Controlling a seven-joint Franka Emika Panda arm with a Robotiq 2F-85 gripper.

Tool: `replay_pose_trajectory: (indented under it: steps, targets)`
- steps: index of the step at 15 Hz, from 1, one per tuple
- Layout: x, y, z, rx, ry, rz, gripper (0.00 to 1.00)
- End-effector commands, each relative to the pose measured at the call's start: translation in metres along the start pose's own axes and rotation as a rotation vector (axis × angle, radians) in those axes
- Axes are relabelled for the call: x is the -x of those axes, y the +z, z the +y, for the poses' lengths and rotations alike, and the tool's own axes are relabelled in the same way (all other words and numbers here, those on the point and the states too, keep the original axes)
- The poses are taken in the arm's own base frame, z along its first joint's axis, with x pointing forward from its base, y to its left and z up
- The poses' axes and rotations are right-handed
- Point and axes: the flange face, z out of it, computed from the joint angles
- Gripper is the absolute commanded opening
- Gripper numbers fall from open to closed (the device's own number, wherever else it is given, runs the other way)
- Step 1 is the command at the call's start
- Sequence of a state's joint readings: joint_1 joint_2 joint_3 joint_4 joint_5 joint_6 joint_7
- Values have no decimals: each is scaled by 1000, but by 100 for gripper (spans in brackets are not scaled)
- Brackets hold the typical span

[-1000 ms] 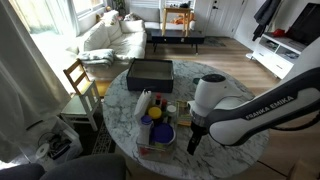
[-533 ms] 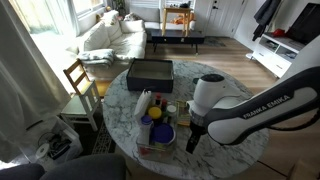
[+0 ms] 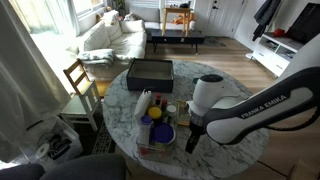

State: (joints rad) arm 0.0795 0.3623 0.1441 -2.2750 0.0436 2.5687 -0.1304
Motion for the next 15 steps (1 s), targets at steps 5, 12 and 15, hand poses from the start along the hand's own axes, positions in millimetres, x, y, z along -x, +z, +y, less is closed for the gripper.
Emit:
replay_pose_trajectory:
  steps: [5,12,15]
  targets:
    - [-1,8,7,-12,2,-6,100]
    - [-1,11,10,-12,6,-10,56]
    - [1,14,12,3,5,-21,54]
